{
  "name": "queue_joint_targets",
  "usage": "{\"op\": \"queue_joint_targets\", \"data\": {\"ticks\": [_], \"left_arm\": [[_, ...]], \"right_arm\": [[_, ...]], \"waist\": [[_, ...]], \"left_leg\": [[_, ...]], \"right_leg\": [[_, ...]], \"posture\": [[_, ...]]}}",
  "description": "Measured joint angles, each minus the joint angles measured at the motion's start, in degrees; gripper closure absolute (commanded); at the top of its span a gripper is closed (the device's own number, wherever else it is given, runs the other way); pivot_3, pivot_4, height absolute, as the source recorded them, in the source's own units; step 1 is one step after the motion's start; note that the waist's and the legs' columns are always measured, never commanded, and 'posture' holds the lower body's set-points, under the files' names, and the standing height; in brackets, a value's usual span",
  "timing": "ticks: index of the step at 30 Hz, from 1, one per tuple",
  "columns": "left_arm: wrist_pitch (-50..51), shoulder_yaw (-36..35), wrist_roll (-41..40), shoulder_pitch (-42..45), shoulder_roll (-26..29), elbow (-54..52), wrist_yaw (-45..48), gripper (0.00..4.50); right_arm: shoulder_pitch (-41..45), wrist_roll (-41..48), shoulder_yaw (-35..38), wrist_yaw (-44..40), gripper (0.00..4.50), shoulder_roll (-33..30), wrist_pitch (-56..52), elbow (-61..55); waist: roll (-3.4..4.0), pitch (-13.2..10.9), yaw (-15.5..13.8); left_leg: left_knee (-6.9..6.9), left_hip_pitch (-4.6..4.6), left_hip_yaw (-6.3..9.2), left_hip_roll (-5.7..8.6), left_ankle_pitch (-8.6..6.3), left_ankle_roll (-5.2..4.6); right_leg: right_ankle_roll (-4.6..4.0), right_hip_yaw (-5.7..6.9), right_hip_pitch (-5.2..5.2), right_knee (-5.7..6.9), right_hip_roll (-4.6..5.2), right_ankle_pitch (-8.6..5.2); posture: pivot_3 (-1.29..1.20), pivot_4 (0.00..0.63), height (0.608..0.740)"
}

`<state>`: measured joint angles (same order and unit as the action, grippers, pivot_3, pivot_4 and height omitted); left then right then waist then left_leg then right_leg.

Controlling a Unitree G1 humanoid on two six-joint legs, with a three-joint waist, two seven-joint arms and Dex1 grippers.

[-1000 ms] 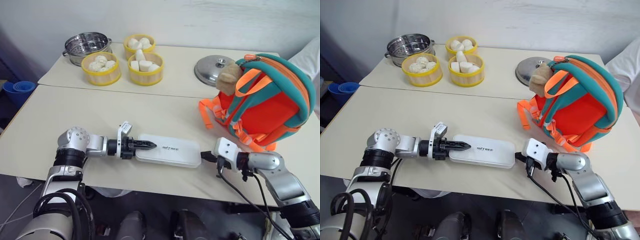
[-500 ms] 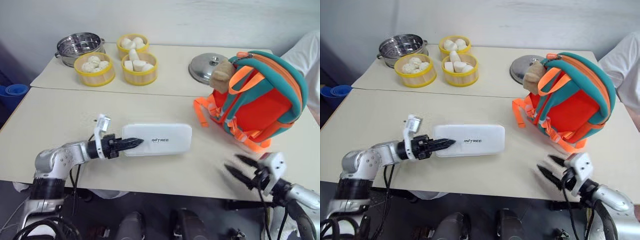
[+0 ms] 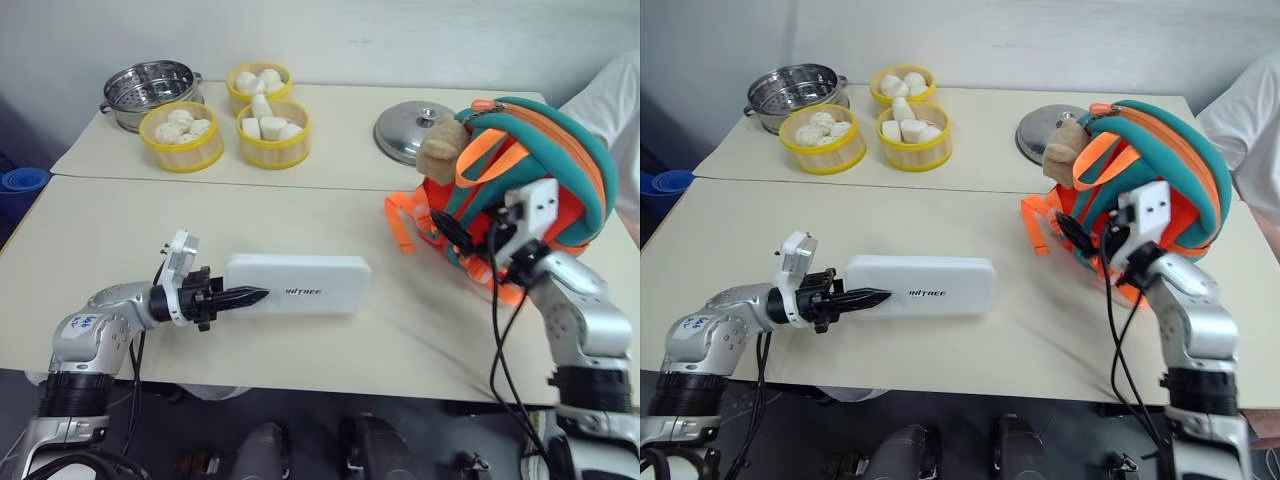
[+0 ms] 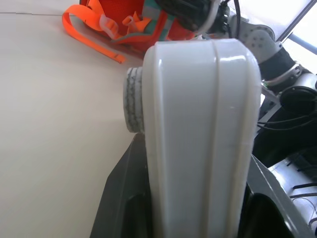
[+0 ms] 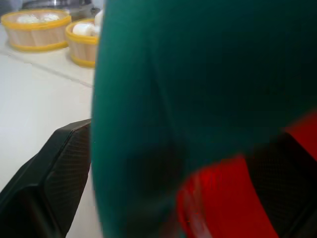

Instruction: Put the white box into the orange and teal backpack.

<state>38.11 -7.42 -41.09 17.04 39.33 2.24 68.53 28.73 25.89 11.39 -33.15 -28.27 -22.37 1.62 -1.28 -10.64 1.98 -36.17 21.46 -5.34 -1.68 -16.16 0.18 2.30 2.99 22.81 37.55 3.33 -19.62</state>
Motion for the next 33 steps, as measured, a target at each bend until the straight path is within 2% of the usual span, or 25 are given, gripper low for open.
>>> {"op": "queue_joint_targets", "data": {"ticks": [7, 12, 16, 20, 24, 28, 33], "left_arm": [[5.77, -7.83, -5.41, -1.83, 0.72, -0.33, -1.92, 3.25], [8.28, -13.58, -8.23, -0.67, 2.12, 3.32, -3.24, 3.25], [10.31, -17.75, -9.60, 0.51, 3.33, 6.24, -5.17, 3.25], [12.48, -21.75, -11.29, 1.79, 5.11, 8.54, -6.40, 3.25], [15.35, -24.03, -13.82, 2.57, 6.96, 8.71, -6.46, 3.25], [18.54, -25.66, -18.31, 2.72, 7.25, 3.12, -6.81, 3.25], [17.64, -22.73, -19.59, 6.12, 5.83, -3.01, -7.75, 3.25]], "right_arm": [[2.40, -1.16, -3.01, -3.68, 2.95, 2.50, 3.12, 2.95], [-0.44, 5.24, -4.36, -10.19, 4.48, 3.44, 0.60, -4.60], [-3.56, 16.74, -4.79, -12.84, 4.48, 2.42, -9.49, -16.26], [-7.37, 34.46, -3.44, -12.85, 4.48, -4.14, -22.71, -26.79], [-11.04, 47.12, 1.14, -12.64, 4.48, -12.90, -29.84, -30.95], [-13.20, 50.14, 7.21, -12.78, 4.48, -17.67, -31.10, -29.06], [-17.21, 45.33, 7.56, -17.07, 4.48, -21.46, -30.72, -25.71]], "waist": [[-0.01, -0.01, -0.17], [0.00, -0.01, -0.07], [-0.02, -0.02, 0.17], [-0.11, -0.09, 0.03], [-0.26, -0.19, -0.31], [-0.43, -0.27, -0.39], [-0.44, -0.28, -0.60]], "left_leg": [[-0.02, 0.02, 0.02, 0.00, -0.13, -0.23], [0.01, -0.01, 0.04, -0.02, -0.13, -0.23], [0.05, -0.02, 0.08, -0.04, -0.13, -0.21], [0.07, -0.01, 0.10, -0.03, -0.18, -0.24], [0.05, 0.03, 0.10, -0.01, -0.28, -0.38], [0.02, 0.04, 0.10, 0.01, -0.30, -0.40], [0.00, 0.04, 0.08, 0.03, -0.29, -0.39]], "right_leg": [[0.04, 0.01, -0.01, -0.02, 0.01, 0.02], [0.04, 0.03, -0.01, 0.05, 0.00, 0.02], [0.03, 0.04, 0.00, 0.04, 0.00, 0.02], [0.03, 0.04, 0.00, -0.03, 0.04, 0.01], [0.03, 0.04, -0.02, -0.15, 0.09, 0.01], [0.03, 0.04, -0.07, -0.23, 0.12, 0.02], [0.06, 0.08, -0.11, -0.23, 0.11, 0.02]], "posture": [[0.00, 0.150, 0.740], [0.00, 0.150, 0.740], [0.00, 0.150, 0.740], [0.00, 0.150, 0.740], [0.00, 0.150, 0.740], [0.00, 0.150, 0.740], [0.00, 0.150, 0.740]]}}
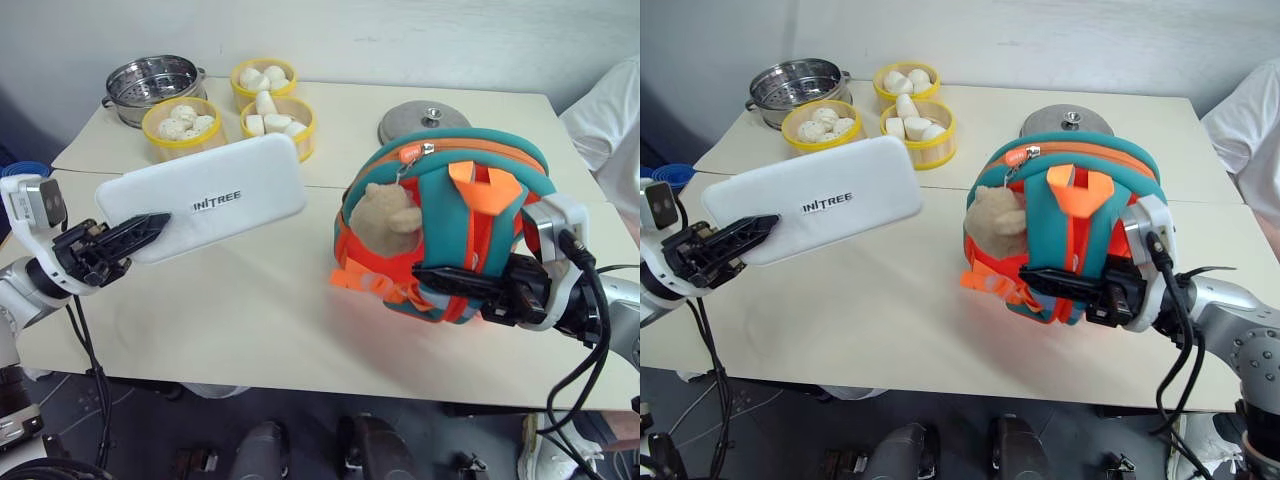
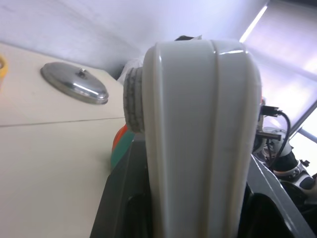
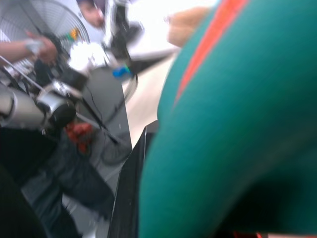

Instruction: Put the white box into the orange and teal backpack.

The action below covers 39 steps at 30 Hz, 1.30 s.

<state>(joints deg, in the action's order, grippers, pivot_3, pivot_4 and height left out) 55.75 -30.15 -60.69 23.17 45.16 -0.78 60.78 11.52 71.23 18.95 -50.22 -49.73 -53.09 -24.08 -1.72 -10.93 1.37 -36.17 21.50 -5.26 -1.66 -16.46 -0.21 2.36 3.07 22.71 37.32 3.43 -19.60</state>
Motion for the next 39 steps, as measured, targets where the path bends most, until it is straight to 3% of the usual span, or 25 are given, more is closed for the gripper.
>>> {"op": "queue_joint_targets", "data": {"ticks": [2, 7, 12, 20, 28, 35, 39], "left_arm": [[-3.62, 3.41, 1.84, 5.73, -4.32, 0.19, -2.01, 3.25], [-9.60, 10.37, 7.12, 13.96, -6.54, 3.71, -1.30, 3.25], [-13.36, 17.43, 11.56, 16.37, -6.78, 5.58, 4.64, 3.25], [-17.99, 19.75, 15.50, 16.71, -5.02, 6.10, 9.64, 3.25], [-36.79, 30.68, 33.15, 22.10, -4.15, 7.37, 12.80, 3.25], [-33.42, 39.19, 38.88, 30.13, -9.89, 8.11, 11.11, 3.25], [-30.93, 45.40, 45.12, 38.11, -22.79, 14.98, 4.66, 3.25]], "right_arm": [[-2.20, -1.64, 0.02, -2.23, 4.48, -1.19, 0.35, 1.07], [-3.80, -3.22, -0.39, -5.18, 4.48, -1.95, 0.43, 1.03], [-2.80, -3.55, -0.44, -3.91, 4.48, -0.99, 0.58, 1.02], [-1.00, -3.55, -0.57, -0.15, 4.48, 1.91, 0.61, 1.01], [0.43, -3.68, -1.58, 1.53, 4.48, 3.18, 0.48, 0.98], [1.39, -3.56, -2.75, 1.35, 4.48, 3.14, 0.04, 1.42], [2.81, -3.62, -3.26, 0.85, 4.48, 3.17, -0.04, 2.02]], "waist": [[0.00, -0.02, -0.62], [-0.05, -0.05, -0.91], [-0.07, -0.06, -1.03], [-0.07, -0.07, -1.15], [-0.08, -0.07, -1.28], [-0.08, -0.07, -1.30], [-0.08, -0.08, -1.97]], "left_leg": [[-0.09, 0.02, 0.00, 0.01, 0.03, -0.04], [-0.15, 0.01, -0.11, 0.00, 0.05, -0.03], [-0.12, 0.02, -0.09, 0.00, 0.25, 0.34], [-0.13, 0.02, -0.07, -0.01, 0.26, 0.35], [-0.15, 0.02, -0.08, 0.00, 0.25, 0.26], [-0.22, 0.05, -0.07, 0.00, 0.15, 0.06], [-0.57, 0.23, -0.03, 0.04, 0.03, -0.27]], "right_leg": [[0.08, 0.01, -0.04, 0.01, 0.00, 0.03], [0.20, -0.03, -0.05, 0.03, -0.06, 0.10], [0.21, -0.02, -0.04, 0.00, -0.09, 0.10], [0.21, -0.02, -0.04, -0.01, -0.08, 0.10], [0.21, -0.02, -0.07, 0.01, -0.07, 0.10], [0.22, -0.01, -0.08, 0.02, -0.08, 0.11], [0.41, 0.00, -0.10, 0.01, -0.07, 0.20]], "posture": [[0.00, 0.150, 0.740], [0.00, 0.150, 0.740], [0.00, 0.150, 0.740], [0.00, 0.150, 0.740], [0.00, 0.150, 0.740], [0.00, 0.150, 0.740], [0.00, 0.150, 0.740]]}}
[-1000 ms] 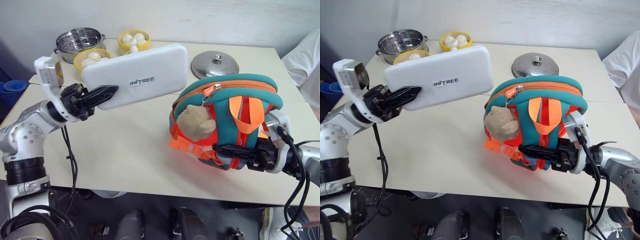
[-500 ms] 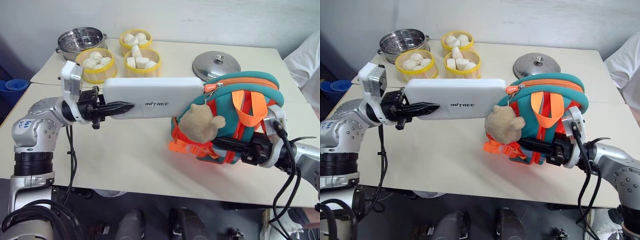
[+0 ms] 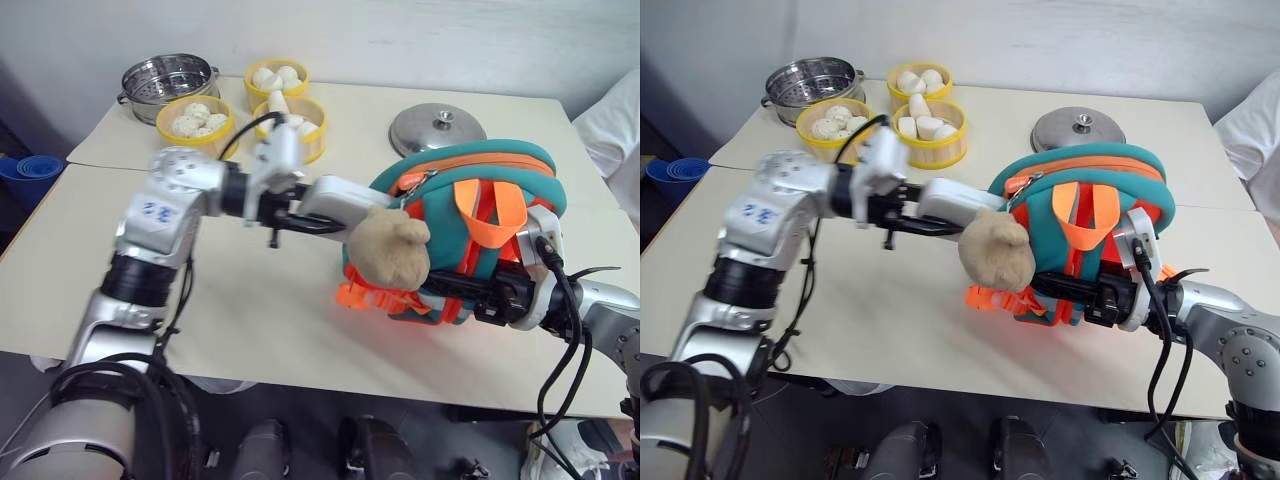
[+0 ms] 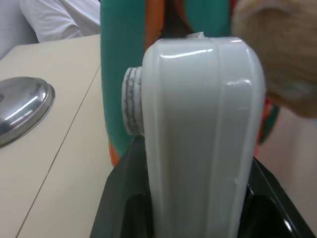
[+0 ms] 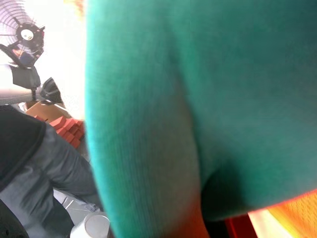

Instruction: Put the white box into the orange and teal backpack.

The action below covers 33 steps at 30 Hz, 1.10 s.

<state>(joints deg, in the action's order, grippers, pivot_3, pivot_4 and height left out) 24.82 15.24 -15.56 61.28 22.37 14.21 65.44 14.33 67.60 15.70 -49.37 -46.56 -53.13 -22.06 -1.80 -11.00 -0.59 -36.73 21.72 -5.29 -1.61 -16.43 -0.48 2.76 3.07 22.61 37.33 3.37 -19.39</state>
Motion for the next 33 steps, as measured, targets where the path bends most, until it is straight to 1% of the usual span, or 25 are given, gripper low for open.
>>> {"op": "queue_joint_targets", "data": {"ticks": [2, 4, 6, 8, 10, 12, 14, 16, 21, 23, 25, 27, 29, 31, 33], "left_arm": [[-1.18, 2.30, 2.55, 2.09, -6.18, 5.21, -3.02, 3.25], [-3.69, 3.54, 4.44, 3.15, -10.40, 10.43, -4.76, 3.25], [-7.87, 3.05, 5.81, 3.70, -13.72, 15.64, -6.49, 3.25], [-10.95, 2.17, 6.53, 3.54, -15.71, 18.73, -7.28, 2.53], [-11.48, 0.86, 6.23, 3.21, -16.39, 19.40, -7.10, 2.05], [-11.03, -0.77, 4.60, 1.74, -15.04, 17.78, -5.15, 1.47], [-11.20, -2.87, 1.29, -0.74, -11.47, 14.74, 0.35, 0.94], [-11.67, -5.48, -1.51, -1.86, -6.91, 13.46, 5.97, 0.94], [-10.11, -12.09, -7.86, -3.30, 3.91, 13.01, 17.80, 0.94], [-8.25, -13.38, -9.20, -4.36, 7.91, 11.61, 20.53, 0.94], [-6.76, -14.42, -10.25, -6.18, 10.34, 8.60, 20.55, 0.94], [-4.66, -15.43, -12.39, -8.92, 11.22, 3.56, 20.47, 0.94], [-1.96, -16.26, -15.10, -12.42, 10.86, -4.01, 19.17, 0.94], [-0.46, -16.59, -16.82, -15.03, 8.99, -11.32, 15.45, 0.94], [-1.36, -16.32, -16.70, -16.37, 6.59, -15.87, 11.78, 0.94]], "right_arm": [[0.76, -0.47, -0.99, -0.12, 4.48, 0.23, 0.05, -0.04], [0.75, -0.82, -1.77, -0.14, 4.48, 0.68, 0.17, 0.00], [0.73, -1.21, -1.72, 0.16, 4.48, 1.30, 0.50, 0.07], [0.73, -1.45, -1.74, 0.52, 4.50, 2.02, 0.73, 0.02], [0.60, -1.81, -1.74, 1.39, 4.50, 2.51, 0.96, -0.14], [0.05, -1.80, -1.70, 2.22, 4.50, 3.06, 1.43, -0.93], [-1.76, -1.88, -1.57, 3.11, 4.50, 3.57, 1.75, -1.64], [-2.43, -2.37, -1.55, 4.27, 4.50, 4.55, 2.13, -1.75], [-2.51, -5.05, -1.54, 6.60, 4.50, 6.19, 5.02, -2.05], [-2.35, -6.22, -1.64, 6.94, 4.50, 6.61, 5.83, -1.92], [-1.96, -6.94, -1.74, 6.94, 4.50, 6.69, 6.14, -1.69], [-1.52, -7.51, -1.81, 6.89, 4.50, 6.78, 6.69, -0.93], [-1.24, -8.10, -1.90, 6.82, 4.50, 7.07, 6.96, -0.47], [-0.99, -8.63, -2.00, 6.70, 4.50, 7.61, 7.07, -0.15], [-0.57, -9.15, -2.19, 6.59, 4.50, 8.03, 7.11, 0.19]], "waist": [[0.00, 0.00, 0.02], [0.01, -0.01, 0.76], [0.02, -0.01, 0.82], [0.02, -0.01, 0.57], [0.03, -0.01, 0.57], [0.03, -0.01, 0.77], [0.06, -0.03, 1.39], [0.09, -0.05, 1.92], [0.11, -0.06, 2.07], [0.11, -0.06, 2.06], [0.11, -0.06, 1.94], [0.11, -0.06, 1.67], [0.11, -0.06, 1.52], [0.11, -0.06, 1.28], [0.11, -0.06, 0.98]], "left_leg": [[-0.38, 0.32, 0.02, -0.04, -0.08, -0.13], [-0.41, 0.39, -0.01, -0.03, -0.09, -0.13], [-0.40, 0.37, 0.01, -0.04, -0.08, -0.12], [-0.42, 0.37, 0.05, -0.05, -0.05, -0.12], [-0.46, 0.38, 0.05, -0.04, -0.04, -0.14], [-0.46, 0.38, 0.04, -0.03, -0.04, -0.14], [-0.38, 0.36, 0.03, -0.07, 0.00, -0.04], [-0.37, 0.37, 0.04, -0.08, 0.23, 0.36], [-0.44, 0.38, 0.04, -0.05, 0.29, 0.33], [-0.44, 0.40, 0.04, -0.03, 0.26, 0.26], [-0.44, 0.43, 0.06, -0.02, 0.24, 0.22], [-0.46, 0.46, 0.06, 0.00, 0.21, 0.17], [-0.46, 0.48, 0.06, 0.00, 0.18, 0.13], [-0.47, 0.47, 0.06, 0.00, 0.17, 0.12], [-0.51, 0.45, 0.06, 0.00, 0.05, -0.10]], "right_leg": [[0.09, 0.01, 0.15, 0.02, -0.01, 0.04], [0.14, -0.02, 0.20, -0.01, 0.00, 0.07], [0.14, 0.01, 0.20, 0.01, -0.01, 0.07], [0.14, 0.08, 0.20, 0.03, -0.01, 0.07], [0.14, 0.08, 0.20, 0.06, 0.02, 0.07], [0.14, 0.06, 0.20, 0.06, 0.04, 0.08], [0.13, 0.05, 0.22, 0.07, 0.01, 0.07], [0.09, 0.07, 0.31, 0.14, -0.01, 0.05], [0.08, 0.06, 0.32, 0.23, 0.01, 0.05], [0.09, 0.06, 0.31, 0.21, 0.04, 0.06], [0.09, 0.05, 0.31, 0.19, 0.07, 0.06], [0.10, 0.05, 0.31, 0.18, 0.10, 0.06], [0.12, 0.05, 0.31, 0.14, 0.11, 0.07], [0.13, 0.04, 0.28, 0.12, 0.11, 0.08], [0.14, 0.04, 0.26, 0.16, 0.10, 0.09]], "posture": [[0.00, 0.150, 0.740], [0.00, 0.150, 0.740], [0.00, 0.150, 0.740], [0.00, 0.150, 0.740], [0.00, 0.150, 0.740], [0.00, 0.150, 0.740], [0.00, 0.150, 0.740], [0.00, 0.150, 0.740], [0.00, 0.150, 0.740], [0.00, 0.150, 0.740], [0.00, 0.150, 0.740], [0.00, 0.150, 0.740], [0.00, 0.150, 0.740], [0.00, 0.150, 0.740], [0.00, 0.150, 0.740]]}}
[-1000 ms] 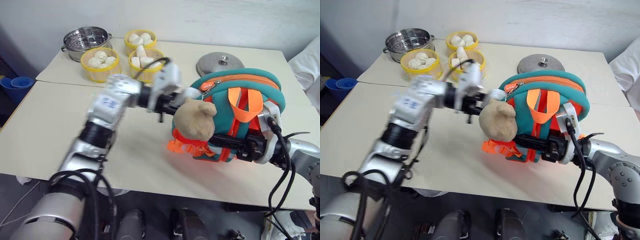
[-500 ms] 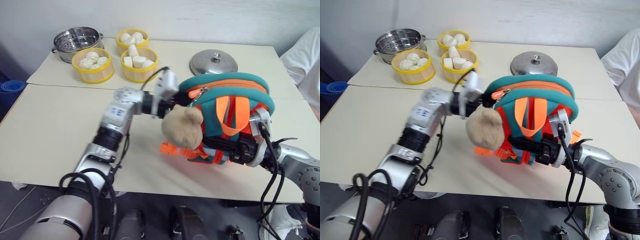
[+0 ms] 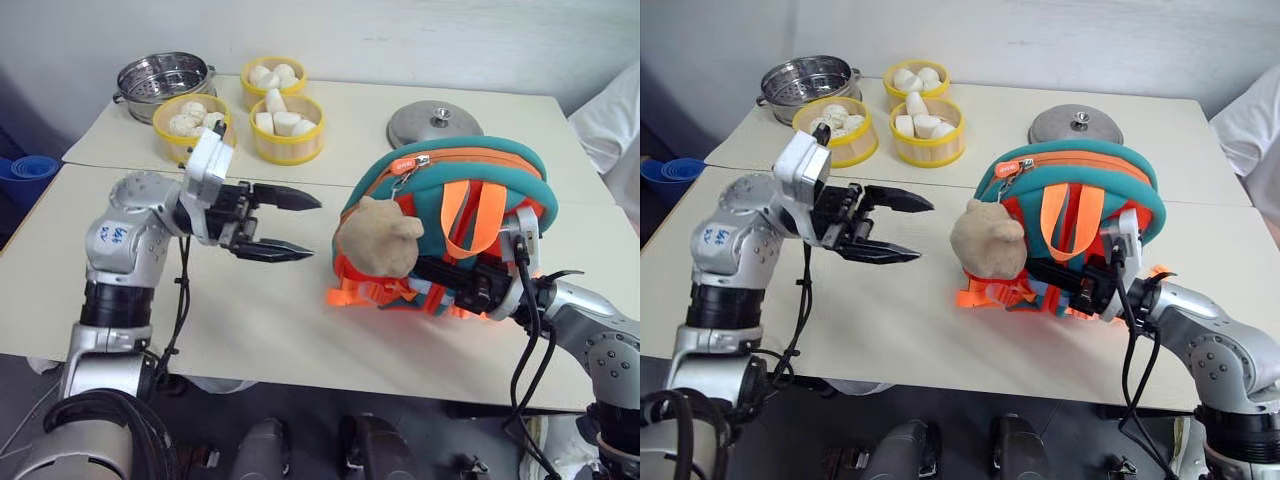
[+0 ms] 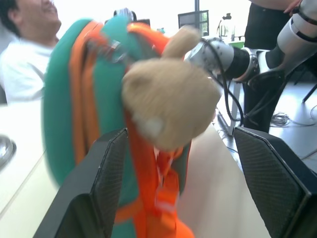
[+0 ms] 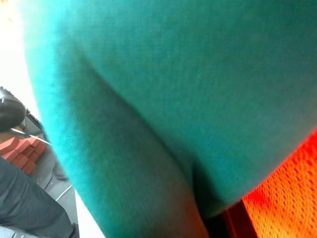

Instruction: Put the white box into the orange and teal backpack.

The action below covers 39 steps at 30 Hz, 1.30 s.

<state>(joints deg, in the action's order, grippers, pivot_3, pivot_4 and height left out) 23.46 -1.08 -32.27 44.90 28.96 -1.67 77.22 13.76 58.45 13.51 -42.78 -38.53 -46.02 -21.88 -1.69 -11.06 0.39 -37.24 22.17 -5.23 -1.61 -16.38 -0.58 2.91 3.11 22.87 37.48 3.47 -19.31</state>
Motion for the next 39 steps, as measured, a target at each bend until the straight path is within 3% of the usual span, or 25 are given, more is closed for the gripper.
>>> {"op": "queue_joint_targets", "data": {"ticks": [6, 9, 13, 17, 20, 24, 29, 34, 39], "left_arm": [[-10.33, 6.32, 9.55, -2.94, -7.94, -2.47, -10.89, 0.94], [-15.53, 8.79, 14.00, -2.89, -11.09, -1.31, -14.96, 1.53], [-16.63, 8.72, 14.20, -2.77, -12.29, -0.48, -16.75, 2.73], [-15.16, 6.62, 11.09, -2.22, -7.54, 0.26, -14.30, 3.81], [-10.70, 2.62, 6.70, 0.45, -2.47, 3.51, -12.13, 4.31], [-7.18, -1.60, 4.48, 2.34, 4.92, 9.52, -9.03, 4.34], [-6.61, -0.43, 7.18, 0.58, 10.47, 20.35, -5.15, 4.34], [-12.03, 4.20, 12.32, -7.95, 8.33, 21.14, -5.55, 4.34], [-22.25, 6.69, 15.95, -12.04, -1.25, 23.74, -10.55, 4.34]], "right_arm": [[1.42, -0.80, -1.24, -0.50, 4.50, 1.08, -0.03, 0.71], [1.71, -0.81, -1.24, -0.35, 4.50, 1.11, -0.03, 1.20], [1.66, -0.79, -0.90, 0.00, 4.50, 1.15, 0.08, 1.22], [0.11, -0.64, -0.57, 0.18, 4.50, 1.20, 0.27, 0.31], [-1.17, -0.44, 0.18, 0.53, 4.50, 1.30, 0.64, -0.43], [-2.91, -0.27, 0.87, 0.89, 4.50, 1.32, 1.20, -0.56], [-5.20, 0.45, 2.51, 1.82, 4.50, 2.85, 2.30, -1.28], [-7.30, 1.02, 3.25, 2.62, 4.50, 4.20, 3.06, -1.49], [-8.82, 0.92, 3.19, 2.84, 4.50, 5.79, 3.98, -1.47]], "waist": [[0.02, 0.01, -0.19], [0.02, 0.01, -0.27], [0.02, 0.01, -0.26], [0.02, 0.01, -0.07], [0.02, 0.01, -0.06], [0.04, 0.02, -0.03], [0.04, 0.02, 0.09], [0.05, 0.03, 0.01], [0.05, 0.03, -0.30]], "left_leg": [[0.00, -0.10, -0.02, 0.00, 0.01, -0.04], [0.01, -0.09, -0.02, 0.01, 0.00, -0.06], [0.00, -0.10, -0.02, 0.00, -0.01, -0.06], [0.02, -0.11, -0.02, -0.02, 0.00, -0.05], [0.00, -0.10, -0.01, -0.02, 0.01, -0.04], [0.04, -0.12, -0.01, -0.01, 0.01, -0.04], [0.06, -0.11, -0.03, -0.01, 0.00, -0.04], [0.05, -0.14, -0.02, -0.01, -0.02, -0.07], [-0.01, -0.10, -0.01, -0.01, -0.05, -0.12]], "right_leg": [[0.00, -0.01, -0.06, 0.08, -0.03, 0.01], [0.00, -0.01, -0.06, 0.04, -0.03, 0.02], [0.00, -0.01, -0.06, 0.04, -0.03, 0.02], [0.00, -0.01, -0.06, 0.06, -0.04, 0.02], [0.00, 0.01, -0.06, 0.08, -0.04, 0.02], [0.00, 0.01, -0.06, 0.04, -0.04, 0.01], [0.00, 0.01, -0.05, 0.03, -0.04, 0.01], [0.00, -0.01, -0.08, 0.02, -0.01, 0.01], [0.00, -0.01, -0.07, 0.03, 0.01, 0.02]], "posture": [[0.00, 0.150, 0.740], [0.00, 0.150, 0.740], [0.00, 0.150, 0.740], [0.00, 0.150, 0.740], [0.00, 0.150, 0.740], [0.00, 0.150, 0.740], [0.00, 0.150, 0.740], [0.00, 0.150, 0.740], [0.00, 0.150, 0.740]]}}
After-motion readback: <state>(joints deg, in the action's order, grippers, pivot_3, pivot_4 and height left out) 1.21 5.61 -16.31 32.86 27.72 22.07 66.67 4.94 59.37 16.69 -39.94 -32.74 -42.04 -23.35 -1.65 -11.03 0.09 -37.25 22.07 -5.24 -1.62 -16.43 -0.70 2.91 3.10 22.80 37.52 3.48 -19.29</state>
